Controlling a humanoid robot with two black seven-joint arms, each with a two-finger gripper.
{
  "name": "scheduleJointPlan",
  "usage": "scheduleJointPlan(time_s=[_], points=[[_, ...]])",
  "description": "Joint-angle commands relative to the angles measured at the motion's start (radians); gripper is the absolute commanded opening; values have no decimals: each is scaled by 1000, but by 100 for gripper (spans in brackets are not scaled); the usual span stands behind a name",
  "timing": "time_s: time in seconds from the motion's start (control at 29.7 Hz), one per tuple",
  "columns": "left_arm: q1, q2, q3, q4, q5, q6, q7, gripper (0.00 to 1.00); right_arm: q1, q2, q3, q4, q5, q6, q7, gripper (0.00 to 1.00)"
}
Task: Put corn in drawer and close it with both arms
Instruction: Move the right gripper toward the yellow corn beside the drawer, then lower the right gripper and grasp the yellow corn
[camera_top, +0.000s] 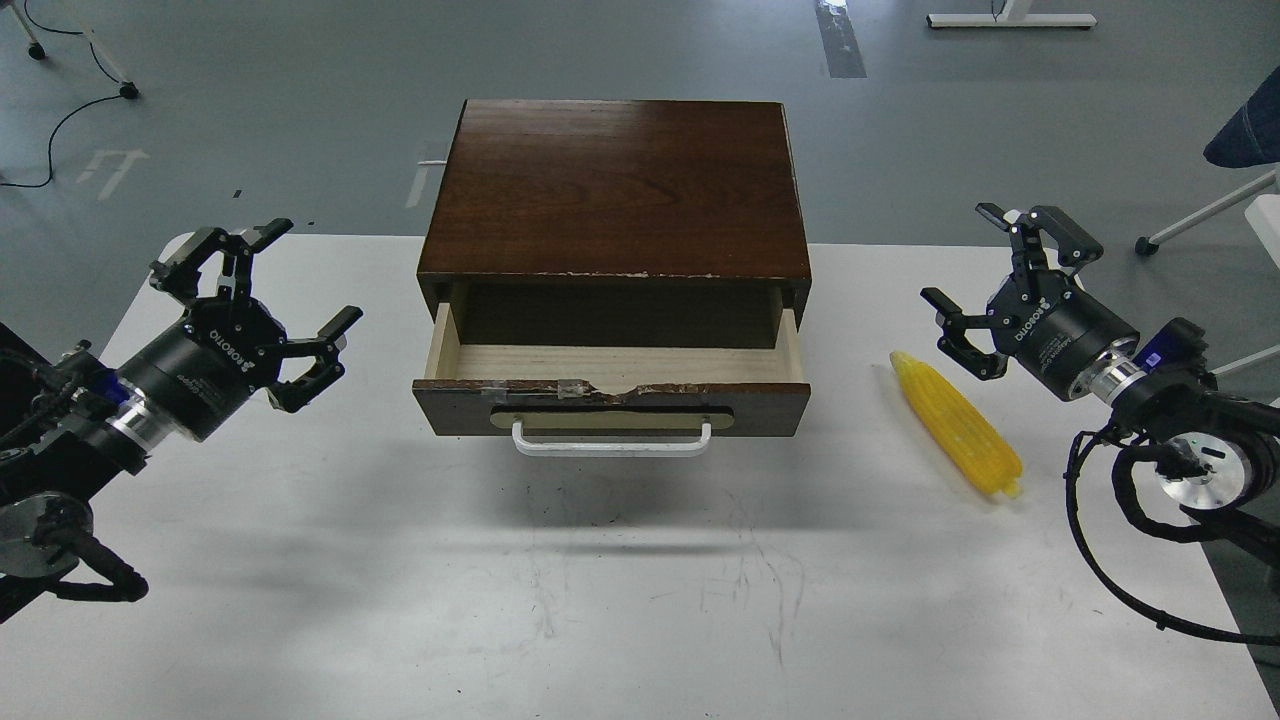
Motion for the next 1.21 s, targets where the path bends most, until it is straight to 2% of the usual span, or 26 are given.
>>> scheduleJointPlan(time_s=[0.0, 0.34, 0.44, 0.5, 0.54, 0.64, 0.81, 0.98, 1.18], points=[[1, -1, 0, 0, 0, 0, 0, 100, -1, -3, -2, 0, -2, 1, 0, 98], [1, 1, 0, 0, 0, 0, 0, 100, 18, -34, -13, 5, -80, 1, 0, 100], [1, 4, -2, 0, 0, 0, 0, 100, 62, -101, -6, 9, -296, 1, 0, 100], [0, 5, -2, -1, 0, 0, 0, 100, 135, -153, -11, 11, -553, -1, 0, 100], [0, 5, -2, -1, 0, 0, 0, 100, 136, -154, -11, 11, -554, -1, 0, 100], [-2, 5, -6, -1, 0, 0, 0, 100, 205, -207, -12, 6, -849, -2, 0, 100], [0, 7, -6, -3, 0, 0, 0, 100, 240, -226, -22, 0, -1230, -10, 0, 100], [0, 12, -6, -5, 0, 0, 0, 100, 228, -220, -100, -40, -1459, -43, 0, 100], [0, 15, -6, -6, 0, 0, 0, 100, 228, -149, -262, -130, -1481, -163, 0, 100]])
